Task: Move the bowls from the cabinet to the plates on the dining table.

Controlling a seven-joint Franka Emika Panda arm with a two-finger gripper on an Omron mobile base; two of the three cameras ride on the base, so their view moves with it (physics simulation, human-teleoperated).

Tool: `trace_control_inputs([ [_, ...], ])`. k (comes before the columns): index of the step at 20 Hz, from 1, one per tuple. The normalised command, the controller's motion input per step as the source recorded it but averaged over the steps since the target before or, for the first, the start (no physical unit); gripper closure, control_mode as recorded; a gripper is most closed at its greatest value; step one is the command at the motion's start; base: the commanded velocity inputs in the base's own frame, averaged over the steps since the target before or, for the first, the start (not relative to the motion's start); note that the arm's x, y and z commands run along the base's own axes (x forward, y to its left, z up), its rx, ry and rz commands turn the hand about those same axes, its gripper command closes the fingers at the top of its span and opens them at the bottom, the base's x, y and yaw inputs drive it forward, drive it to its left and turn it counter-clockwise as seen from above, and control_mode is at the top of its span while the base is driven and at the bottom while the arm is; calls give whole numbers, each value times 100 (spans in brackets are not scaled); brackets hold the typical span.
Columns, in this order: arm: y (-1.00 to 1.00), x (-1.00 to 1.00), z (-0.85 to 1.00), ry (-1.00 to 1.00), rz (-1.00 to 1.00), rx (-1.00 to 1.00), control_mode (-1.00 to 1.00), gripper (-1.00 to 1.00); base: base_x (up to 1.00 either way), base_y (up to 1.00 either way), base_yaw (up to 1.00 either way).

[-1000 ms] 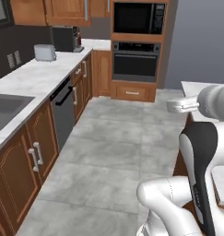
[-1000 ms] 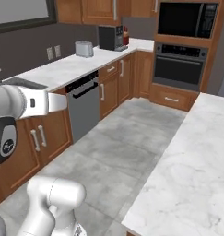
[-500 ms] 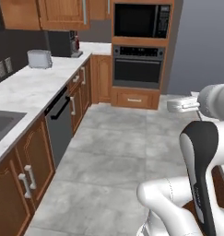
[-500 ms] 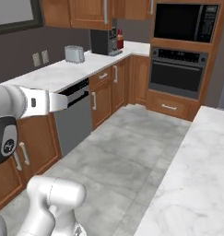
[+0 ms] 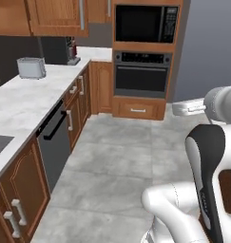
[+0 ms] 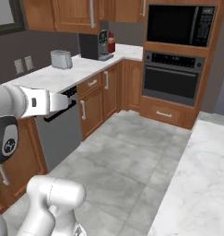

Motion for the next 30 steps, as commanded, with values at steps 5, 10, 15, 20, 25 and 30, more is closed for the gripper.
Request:
trace_control_inputs([
  [5,0,0,0,0,0,0,100,-100,82,1,-2],
  [10,0,0,0,0,0,0,100,-100,80,0,-1],
  [15,0,0,0,0,0,0,100,-100,80,0,0],
  [20,0,0,0,0,0,0,100,-100,80,7,5],
  [25,0,0,0,0,0,0,100,-100,80,12,14],
  [30,0,0,0,0,0,0,100,-100,80,9,17],
])
